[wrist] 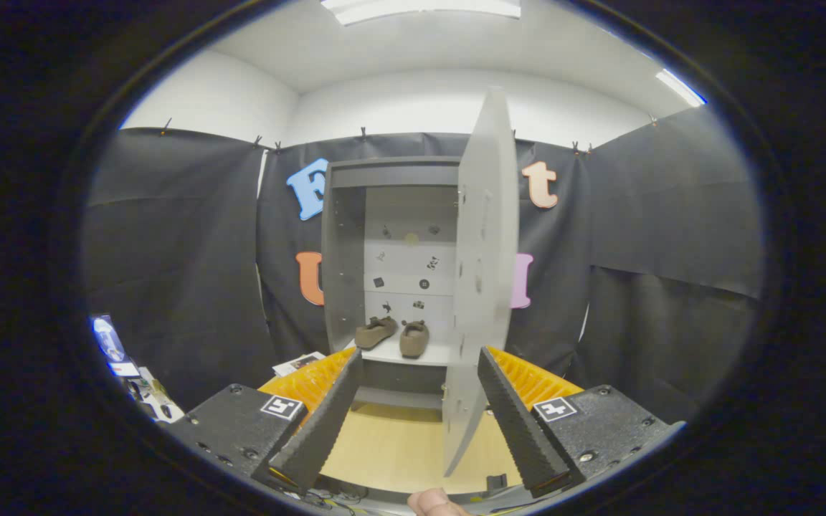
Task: Open the shoe cabinet door, grab the shoes and put them into the shoe cabinet, then close the shoe cabinet door.
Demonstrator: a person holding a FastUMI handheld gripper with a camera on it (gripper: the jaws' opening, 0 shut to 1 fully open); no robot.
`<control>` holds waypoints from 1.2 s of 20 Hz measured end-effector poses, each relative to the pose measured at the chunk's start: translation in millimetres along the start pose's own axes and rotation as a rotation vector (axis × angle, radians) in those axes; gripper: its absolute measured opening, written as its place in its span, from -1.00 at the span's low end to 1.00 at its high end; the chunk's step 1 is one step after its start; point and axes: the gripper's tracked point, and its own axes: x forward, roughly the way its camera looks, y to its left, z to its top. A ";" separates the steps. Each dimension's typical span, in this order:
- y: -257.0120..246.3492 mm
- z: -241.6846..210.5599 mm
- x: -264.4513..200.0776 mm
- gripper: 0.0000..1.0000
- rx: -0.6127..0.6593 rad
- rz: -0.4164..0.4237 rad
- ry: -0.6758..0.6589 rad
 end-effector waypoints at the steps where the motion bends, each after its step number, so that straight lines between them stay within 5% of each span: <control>1: -16.3 2.3 -4.7 1.00 0.011 -0.008 -0.004; 12: -199.7 -31.0 51.1 1.00 0.028 -0.142 0.052; 24: -190.0 -92.4 146.0 1.00 0.020 -0.058 0.173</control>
